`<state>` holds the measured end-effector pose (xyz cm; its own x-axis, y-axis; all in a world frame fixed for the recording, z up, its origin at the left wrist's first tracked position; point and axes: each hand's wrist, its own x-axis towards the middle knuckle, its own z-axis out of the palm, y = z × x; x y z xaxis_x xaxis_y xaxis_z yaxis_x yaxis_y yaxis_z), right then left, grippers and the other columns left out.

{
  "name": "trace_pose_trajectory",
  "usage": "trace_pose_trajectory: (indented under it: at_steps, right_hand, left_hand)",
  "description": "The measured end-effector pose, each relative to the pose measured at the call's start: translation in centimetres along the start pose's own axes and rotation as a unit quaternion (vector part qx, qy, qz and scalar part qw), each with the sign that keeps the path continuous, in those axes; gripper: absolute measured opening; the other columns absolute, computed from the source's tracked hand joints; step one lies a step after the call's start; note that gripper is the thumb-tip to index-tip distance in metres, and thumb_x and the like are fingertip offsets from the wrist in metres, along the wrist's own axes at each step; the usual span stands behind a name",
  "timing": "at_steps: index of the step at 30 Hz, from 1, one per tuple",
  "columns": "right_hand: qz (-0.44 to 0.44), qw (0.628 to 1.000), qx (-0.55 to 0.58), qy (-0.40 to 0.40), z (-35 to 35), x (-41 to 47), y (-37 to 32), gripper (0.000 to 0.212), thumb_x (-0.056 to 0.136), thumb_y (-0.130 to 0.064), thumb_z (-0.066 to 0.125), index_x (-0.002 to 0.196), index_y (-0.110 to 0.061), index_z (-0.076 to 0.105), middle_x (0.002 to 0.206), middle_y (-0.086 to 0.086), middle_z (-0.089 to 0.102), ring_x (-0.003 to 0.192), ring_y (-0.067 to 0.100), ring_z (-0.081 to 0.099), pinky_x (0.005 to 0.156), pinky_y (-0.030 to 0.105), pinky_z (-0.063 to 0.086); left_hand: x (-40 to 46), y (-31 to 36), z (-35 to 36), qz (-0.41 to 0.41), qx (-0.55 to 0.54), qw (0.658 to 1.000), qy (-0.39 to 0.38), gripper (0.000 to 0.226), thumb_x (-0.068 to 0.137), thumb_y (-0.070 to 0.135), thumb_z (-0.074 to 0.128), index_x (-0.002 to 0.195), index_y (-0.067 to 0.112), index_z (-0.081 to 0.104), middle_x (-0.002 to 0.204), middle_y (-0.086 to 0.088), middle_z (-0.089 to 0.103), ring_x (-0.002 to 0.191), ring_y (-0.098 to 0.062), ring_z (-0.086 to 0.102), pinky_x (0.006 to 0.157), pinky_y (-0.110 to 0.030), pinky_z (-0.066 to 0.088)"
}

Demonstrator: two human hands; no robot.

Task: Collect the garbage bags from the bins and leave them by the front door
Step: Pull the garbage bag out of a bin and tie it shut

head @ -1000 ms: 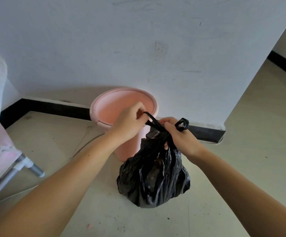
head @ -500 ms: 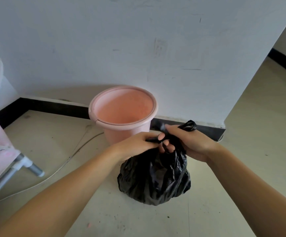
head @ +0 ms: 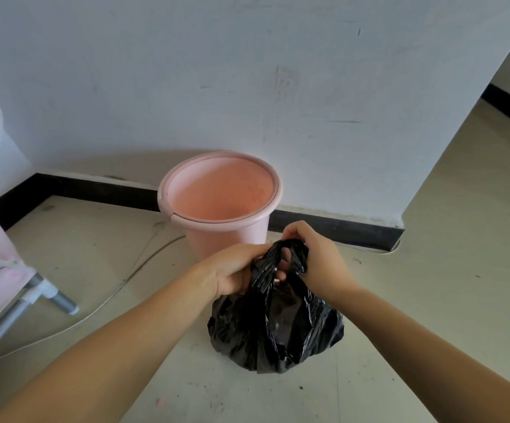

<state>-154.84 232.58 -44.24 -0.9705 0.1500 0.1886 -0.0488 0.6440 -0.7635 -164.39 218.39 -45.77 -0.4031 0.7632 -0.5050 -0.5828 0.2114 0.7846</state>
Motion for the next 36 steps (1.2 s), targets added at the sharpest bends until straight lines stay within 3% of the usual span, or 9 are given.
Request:
trace_pose_trajectory:
  at_steps: [3,7,12,17,23,28,31,34,36]
  right_hand:
    - [0.005,0.999,0.036,0.001,0.0,0.0,0.3,0.012,0.089,-0.016,0.06,0.096,-0.025,0.055,0.073,-0.014,0.062,0.063,0.002,0.057,0.065,0.025,0.051]
    - [0.067,0.995,0.07,0.005,0.0,0.2,1.1,0.023,0.097,-0.036,0.044,0.11,-0.033,0.062,0.08,-0.015,0.07,0.079,0.003,0.066,0.075,0.022,0.054]
    - [0.087,0.973,-0.209,0.053,-1.1,0.5,6.0,0.03,0.099,-0.03,0.033,0.109,-0.027,0.061,0.12,-0.007,0.062,0.115,0.018,0.052,0.108,0.043,0.032]
    - [0.193,0.89,-0.404,-0.084,-1.7,-1.8,12.7,0.025,0.098,-0.02,0.03,0.103,-0.022,0.054,0.067,-0.003,0.052,0.069,0.025,0.058,0.07,0.031,0.037]
    - [0.254,0.856,-0.427,-0.145,-2.9,-4.7,17.2,0.028,0.099,-0.024,0.029,0.112,-0.024,0.054,0.082,0.0,0.058,0.07,0.023,0.054,0.059,0.029,0.042]
    - [0.31,0.832,-0.41,-0.207,-3.4,-6.8,19.3,0.038,0.095,-0.015,0.032,0.124,-0.032,0.051,0.087,-0.002,0.056,0.074,0.019,0.053,0.057,0.026,0.039]
    - [0.324,0.842,-0.379,-0.206,-2.9,-6.2,19.4,0.035,0.093,-0.01,0.039,0.121,-0.023,0.054,0.099,0.004,0.064,0.079,0.022,0.056,0.065,0.028,0.044]
    - [0.371,0.91,-0.164,-0.087,-3.0,-4.0,17.8,0.025,0.098,-0.018,0.043,0.086,-0.008,0.063,0.079,0.012,0.071,0.069,0.026,0.064,0.064,0.029,0.05]
    - [0.39,0.916,0.074,0.057,-3.4,-2.4,16.1,0.03,0.096,-0.026,0.049,0.08,-0.006,0.064,0.067,0.009,0.066,0.059,0.022,0.06,0.056,0.027,0.046]
  left_hand:
    - [0.0,0.3,0.1,0.048,-0.044,0.997,0.03,0.012,0.091,0.013,0.055,0.095,0.005,0.063,0.073,-0.003,0.067,0.067,-0.013,0.066,0.083,-0.037,0.056]
    - [1.1,0.5,0.2,0.067,-0.03,0.972,0.222,0.018,0.085,0.009,0.053,0.069,0.007,0.062,0.053,-0.002,0.059,0.056,-0.017,0.059,0.072,-0.035,0.055]
    - [1.4,-1.1,-3.7,0.11,0.366,0.855,0.352,0.035,0.087,0.017,0.055,0.06,0.015,0.032,0.058,-0.002,0.032,0.054,-0.018,0.034,0.054,-0.03,0.024]
    - [0.1,-5.1,-9.6,0.014,0.482,0.801,0.355,0.03,0.086,0.025,0.058,0.064,0.013,0.043,0.06,-0.001,0.04,0.053,-0.018,0.039,0.053,-0.028,0.026]
    - [-1.0,-7.1,-13.6,-0.11,0.48,0.807,0.327,0.02,0.083,0.029,0.058,0.078,0.013,0.046,0.07,-0.002,0.048,0.059,-0.018,0.044,0.052,-0.028,0.033]
    - [-1.8,-8.4,-15.2,-0.166,0.476,0.806,0.309,0.015,0.08,0.026,0.053,0.074,0.015,0.045,0.064,0.0,0.049,0.051,-0.016,0.042,0.043,-0.021,0.03]
    - [-1.7,-8.6,-15.6,-0.138,0.549,0.753,0.337,0.019,0.084,0.025,0.054,0.07,0.015,0.044,0.069,-0.001,0.05,0.062,-0.018,0.048,0.053,-0.027,0.035]
    - [-1.6,-7.1,-14.8,-0.037,0.584,0.71,0.392,0.016,0.089,0.016,0.05,0.073,0.014,0.049,0.065,-0.002,0.053,0.061,-0.022,0.054,0.053,-0.028,0.036]
    - [-1.8,-5.1,-13.5,0.061,0.536,0.748,0.386,0.018,0.09,0.008,0.05,0.072,0.01,0.055,0.061,-0.004,0.052,0.059,-0.026,0.053,0.053,-0.029,0.033]
